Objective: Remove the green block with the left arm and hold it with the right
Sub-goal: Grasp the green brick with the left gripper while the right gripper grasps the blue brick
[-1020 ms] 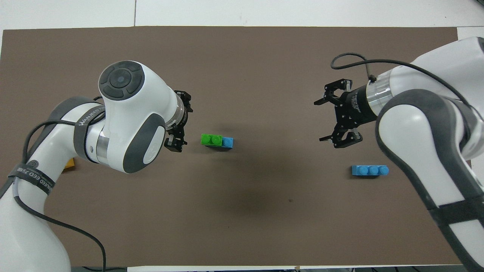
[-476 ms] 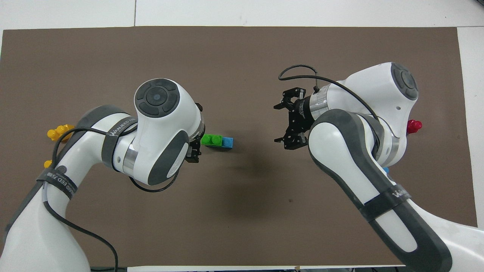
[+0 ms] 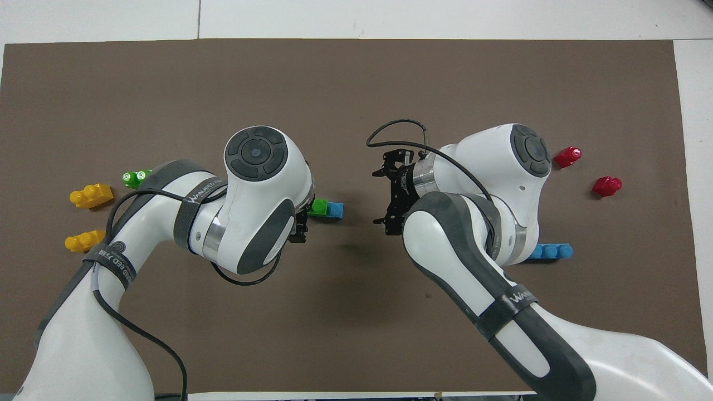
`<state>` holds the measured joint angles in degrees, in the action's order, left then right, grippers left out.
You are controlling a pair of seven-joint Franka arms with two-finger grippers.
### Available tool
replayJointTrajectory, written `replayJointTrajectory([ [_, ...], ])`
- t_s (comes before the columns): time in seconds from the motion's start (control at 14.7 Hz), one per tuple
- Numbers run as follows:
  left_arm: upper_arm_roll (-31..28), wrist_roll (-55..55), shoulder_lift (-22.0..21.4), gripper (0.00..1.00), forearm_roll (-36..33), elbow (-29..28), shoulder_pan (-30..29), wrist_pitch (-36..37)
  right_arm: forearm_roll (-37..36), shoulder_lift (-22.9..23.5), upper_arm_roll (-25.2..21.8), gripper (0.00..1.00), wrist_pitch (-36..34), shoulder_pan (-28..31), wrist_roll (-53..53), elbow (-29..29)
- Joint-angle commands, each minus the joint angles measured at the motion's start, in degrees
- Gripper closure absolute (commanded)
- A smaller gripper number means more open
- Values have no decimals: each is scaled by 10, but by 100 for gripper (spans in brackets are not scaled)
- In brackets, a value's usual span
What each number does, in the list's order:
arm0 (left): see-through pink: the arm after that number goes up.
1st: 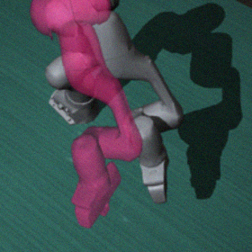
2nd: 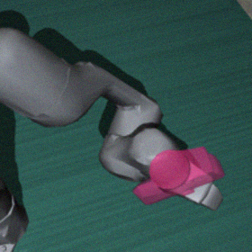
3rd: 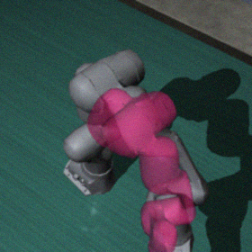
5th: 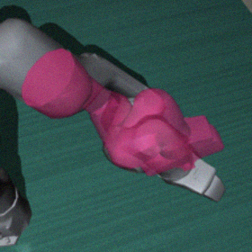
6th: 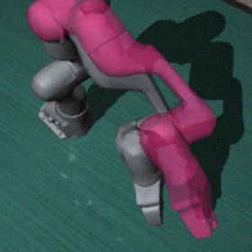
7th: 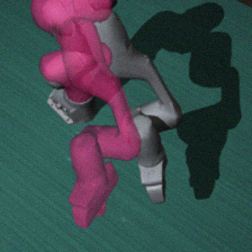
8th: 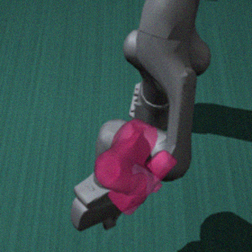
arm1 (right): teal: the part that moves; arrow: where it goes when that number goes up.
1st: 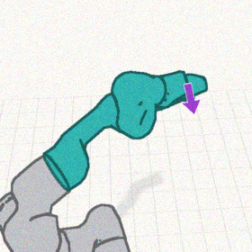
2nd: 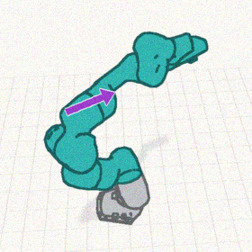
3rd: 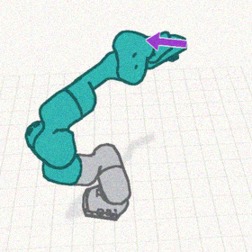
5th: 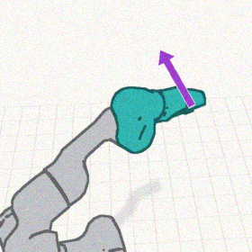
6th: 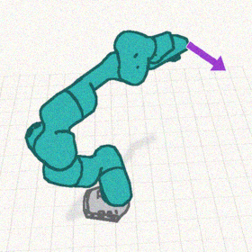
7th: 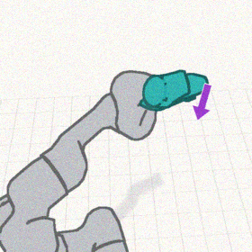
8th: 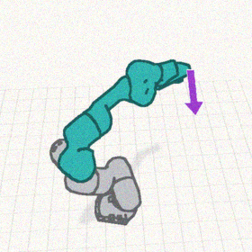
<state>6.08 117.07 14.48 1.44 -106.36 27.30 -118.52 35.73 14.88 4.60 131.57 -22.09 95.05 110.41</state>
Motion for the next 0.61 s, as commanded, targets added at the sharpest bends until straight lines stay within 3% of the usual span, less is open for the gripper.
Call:
replayJointTrajectory([
  [0.0, -4, 20, 13, 0, -10, -10, 6, -25, 14, 24, -1, 1, 52, -27, 14, 7],
  [0.54, -4, 21, 20, 0, -10, -10, 4, -36, 14, 63, -2, 1, 111, -63, 35, 4],
])
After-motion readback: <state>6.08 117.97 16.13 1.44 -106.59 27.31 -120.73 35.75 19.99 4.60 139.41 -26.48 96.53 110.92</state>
